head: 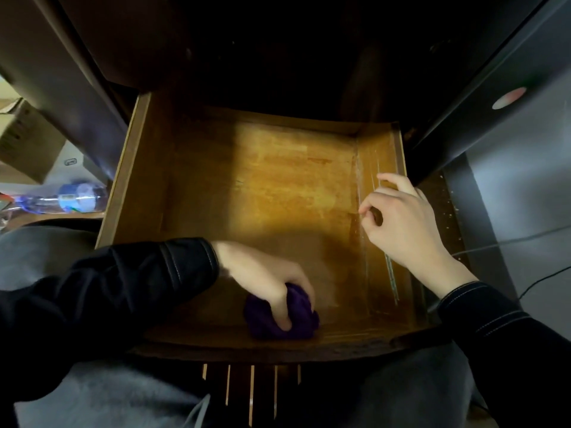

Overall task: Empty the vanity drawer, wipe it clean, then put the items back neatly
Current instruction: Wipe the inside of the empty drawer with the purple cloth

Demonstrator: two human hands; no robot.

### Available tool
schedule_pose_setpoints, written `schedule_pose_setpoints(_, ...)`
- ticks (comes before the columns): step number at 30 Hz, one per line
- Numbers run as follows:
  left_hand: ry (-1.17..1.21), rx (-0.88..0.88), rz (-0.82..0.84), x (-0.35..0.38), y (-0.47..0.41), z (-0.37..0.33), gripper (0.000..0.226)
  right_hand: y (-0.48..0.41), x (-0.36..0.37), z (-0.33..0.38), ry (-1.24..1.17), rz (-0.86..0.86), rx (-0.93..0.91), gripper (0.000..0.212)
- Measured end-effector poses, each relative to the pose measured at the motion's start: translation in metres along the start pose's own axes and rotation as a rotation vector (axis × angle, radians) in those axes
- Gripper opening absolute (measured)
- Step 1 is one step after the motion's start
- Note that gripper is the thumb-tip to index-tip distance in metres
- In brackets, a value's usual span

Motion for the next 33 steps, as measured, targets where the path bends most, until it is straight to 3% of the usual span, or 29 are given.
schedule_pose_setpoints(3,-0.077,-0.078,-0.117,0.010,-0.013,0.009,0.017,0.000,0.000,-0.001,-0.001,0.004,0.002,0.012)
schedule_pose_setpoints(7,-0.206,-0.122,-0.140,0.018,-0.022,0.010,0.018,0.000,0.000,0.000,0.003,0.005,0.001,0.011)
schedule_pose_setpoints(13,0.055,0.040,-0.103,0.005,-0.003,-0.008,0.024,0.000,0.000,-0.001,0.010,0.003,-0.002,0.011)
schedule_pose_setpoints(18,-0.213,-0.164,-0.189,0.025,-0.027,0.005,0.023,0.001,0.000,0.001,0.009,0.001,0.001,0.011)
schedule_pose_setpoints(24,0.053,0.081,-0.127,0.008,-0.007,-0.011,0.023,0.001,-0.001,0.001,0.008,-0.004,-0.004,0.011)
schedule_pose_setpoints(27,-0.068,0.023,-0.231,0.018,-0.024,-0.003,0.019,0.001,0.000,0.001,0.001,-0.004,-0.006,0.012)
schedule_pose_setpoints(29,-0.143,-0.032,-0.212,0.023,-0.033,0.001,0.016,0.001,-0.001,0.001,0.000,0.002,-0.001,0.012)
schedule_pose_setpoints(33,0.000,0.126,-0.155,0.009,-0.014,-0.013,0.023,0.001,-0.001,0.000,0.007,0.002,-0.004,0.011)
Point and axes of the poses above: each hand's wrist, its own y-axis away from the middle knuckle, its own x-axis out of the palm, z = x × y, the point moved 4 cm from there along -y, towards the middle knuckle, and after that the axes turned 3 degrees about -y, right-handed, at the moved point
